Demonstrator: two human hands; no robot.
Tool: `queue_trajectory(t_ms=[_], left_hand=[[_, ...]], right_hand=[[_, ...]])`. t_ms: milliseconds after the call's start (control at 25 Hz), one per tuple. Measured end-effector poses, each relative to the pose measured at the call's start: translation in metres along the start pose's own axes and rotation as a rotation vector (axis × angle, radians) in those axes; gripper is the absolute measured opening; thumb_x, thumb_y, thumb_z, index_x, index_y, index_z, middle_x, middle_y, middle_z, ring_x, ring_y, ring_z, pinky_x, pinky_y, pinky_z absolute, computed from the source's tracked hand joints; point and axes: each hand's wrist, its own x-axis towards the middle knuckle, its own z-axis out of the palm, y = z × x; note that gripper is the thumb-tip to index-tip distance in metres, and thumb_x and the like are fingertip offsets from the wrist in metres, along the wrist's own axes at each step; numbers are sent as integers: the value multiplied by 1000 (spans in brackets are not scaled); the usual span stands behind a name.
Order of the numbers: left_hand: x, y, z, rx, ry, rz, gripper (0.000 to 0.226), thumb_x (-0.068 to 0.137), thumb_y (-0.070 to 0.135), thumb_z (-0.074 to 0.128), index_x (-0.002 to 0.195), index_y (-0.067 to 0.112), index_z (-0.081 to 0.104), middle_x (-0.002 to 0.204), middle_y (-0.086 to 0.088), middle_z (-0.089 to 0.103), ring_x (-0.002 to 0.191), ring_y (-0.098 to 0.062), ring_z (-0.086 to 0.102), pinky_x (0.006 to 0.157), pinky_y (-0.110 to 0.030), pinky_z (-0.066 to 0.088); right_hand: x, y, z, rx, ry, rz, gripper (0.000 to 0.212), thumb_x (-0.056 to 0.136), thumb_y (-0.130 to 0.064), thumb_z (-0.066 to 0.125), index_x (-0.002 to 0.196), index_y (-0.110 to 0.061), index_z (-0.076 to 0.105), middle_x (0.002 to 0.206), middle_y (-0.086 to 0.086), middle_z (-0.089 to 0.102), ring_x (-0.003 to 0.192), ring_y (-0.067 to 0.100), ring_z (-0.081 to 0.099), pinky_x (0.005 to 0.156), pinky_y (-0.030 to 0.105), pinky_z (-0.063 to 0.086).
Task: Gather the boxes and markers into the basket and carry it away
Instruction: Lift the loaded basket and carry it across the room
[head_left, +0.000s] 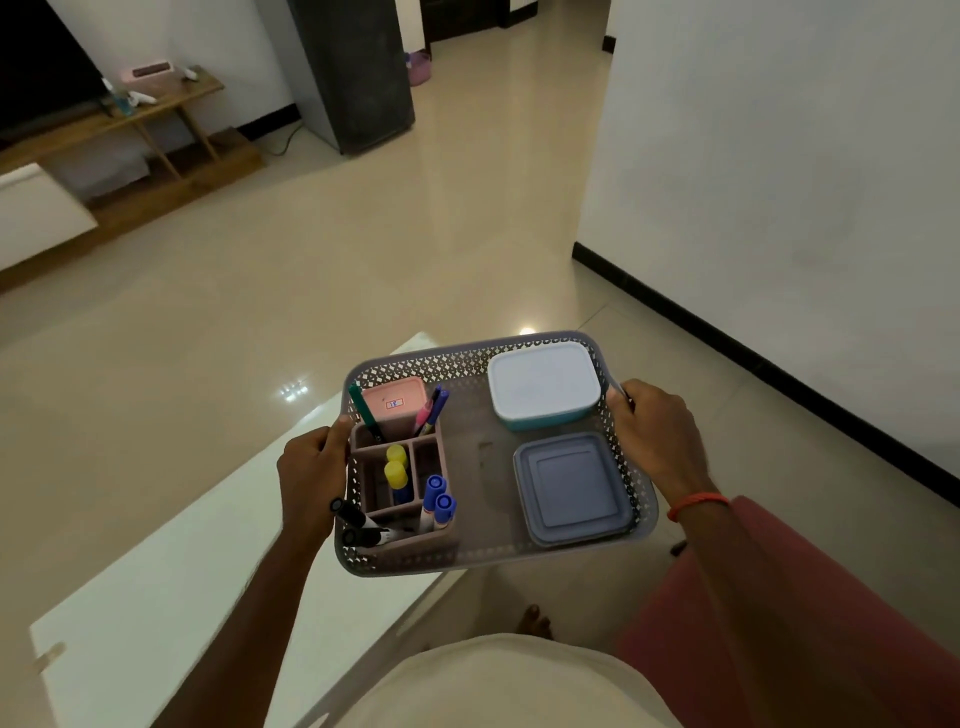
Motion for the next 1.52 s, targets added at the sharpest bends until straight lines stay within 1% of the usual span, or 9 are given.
queue_trajectory(t_ms=[120,280,400,640,840,1040,1240,1400,1520], left_hand=[[6,19,35,3,-38,25,55,99,36,55,52,11,42,51,-8,39,51,-19,34,54,-31,28],[20,43,70,28,-80,68,55,100,37,54,53,11,44,52,-9,41,50,-18,35,54,-29,29],[35,60,89,30,-96,81,55,100,35,54,51,12,44,51,-7,41,49,-18,34,54,-28,28],[73,84,130,-1,-128,53,55,100,33,54,52,10,43,50,-6,39,49,-18,32,53,-28,27],[118,103,169,-6,-159,52,56,101,36,52,59,-1,53,53,-12,44,51,-20,36,56,-31,30],[151,125,205,-30,-216,60,54,103,36,49,63,1,59,55,-11,51,52,-22,42,56,-32,35],[161,150,240,-66,-191,24,49,103,32,49,65,6,63,55,-6,55,53,-19,46,55,-29,36],[165,171,276,-66,-153,-9,50,103,35,49,62,8,61,55,-7,54,54,-20,46,57,-32,38],[165,193,307,-53,-90,-38,51,103,34,49,58,10,56,51,-3,49,51,-16,41,55,-30,33]], right_hand=[[20,21,-11,-7,10,33,35,100,-34,40,77,-12,54,68,4,55,64,25,52,51,28,31],[46,40,-22,-14,39,94,33,101,-34,38,81,-12,53,72,6,54,67,26,52,55,31,34],[65,48,-29,-8,45,115,32,101,-34,38,79,-15,52,68,2,53,62,21,50,51,28,27],[120,50,-36,65,29,173,29,101,-34,42,80,-17,54,69,-3,54,61,6,48,49,24,27],[178,52,-44,-5,0,179,28,102,-34,40,89,-15,57,75,0,57,61,6,46,49,23,28],[225,57,-53,-13,-16,182,29,102,-35,41,92,-15,59,75,0,59,63,9,52,50,23,31],[268,71,-65,-38,-39,161,28,103,-33,39,87,-15,54,69,-4,53,60,3,47,49,22,27],[317,97,-73,-44,-55,98,31,103,-34,37,87,-14,55,71,-1,57,61,7,50,49,24,28],[356,118,-83,-7,-89,38,29,103,-33,38,86,-16,54,68,-2,56,60,9,51,49,24,29]])
